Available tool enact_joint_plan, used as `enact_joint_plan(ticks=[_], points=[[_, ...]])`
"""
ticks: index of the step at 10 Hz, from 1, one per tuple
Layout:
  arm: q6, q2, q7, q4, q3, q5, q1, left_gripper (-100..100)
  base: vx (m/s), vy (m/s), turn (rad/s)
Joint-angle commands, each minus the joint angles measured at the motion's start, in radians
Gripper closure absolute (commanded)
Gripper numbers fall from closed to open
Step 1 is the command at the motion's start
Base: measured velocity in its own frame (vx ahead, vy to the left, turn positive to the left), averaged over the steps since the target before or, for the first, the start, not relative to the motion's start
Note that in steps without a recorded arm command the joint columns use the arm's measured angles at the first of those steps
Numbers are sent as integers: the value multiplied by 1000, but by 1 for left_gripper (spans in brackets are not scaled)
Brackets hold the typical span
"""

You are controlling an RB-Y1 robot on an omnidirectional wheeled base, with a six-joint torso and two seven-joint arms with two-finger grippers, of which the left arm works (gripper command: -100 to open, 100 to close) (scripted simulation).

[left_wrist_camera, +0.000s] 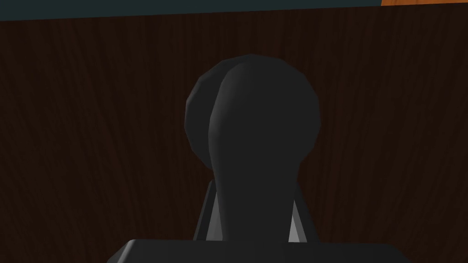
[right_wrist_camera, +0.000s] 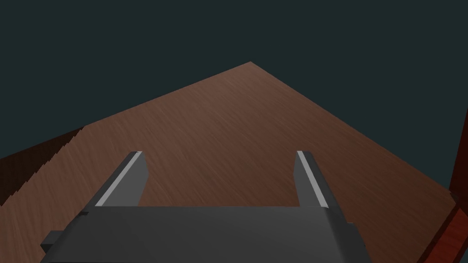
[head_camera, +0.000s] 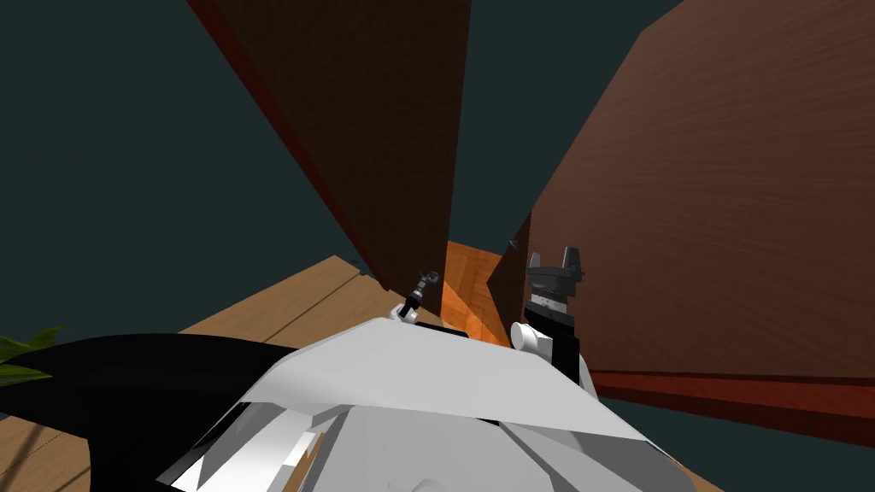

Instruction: Push the door open

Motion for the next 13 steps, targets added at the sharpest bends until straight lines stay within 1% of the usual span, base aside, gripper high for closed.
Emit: enact_joint_plan(ticks=[1, 4, 6, 9, 13], points=[[-4, 10, -2, -11, 16, 5, -7, 100, 170, -78, 58], [-5, 22, -3, -9, 38, 11, -5, 100, 181, -101, 63], [-5, 31, -4, -7, 59, 16, -4, 100, 158, -99, 71], [-7, 42, -6, -4, 94, 26, -2, 100, 194, -151, 118], [-9, 52, -9, 0, 143, 38, 0, 100, 191, -160, 112]])
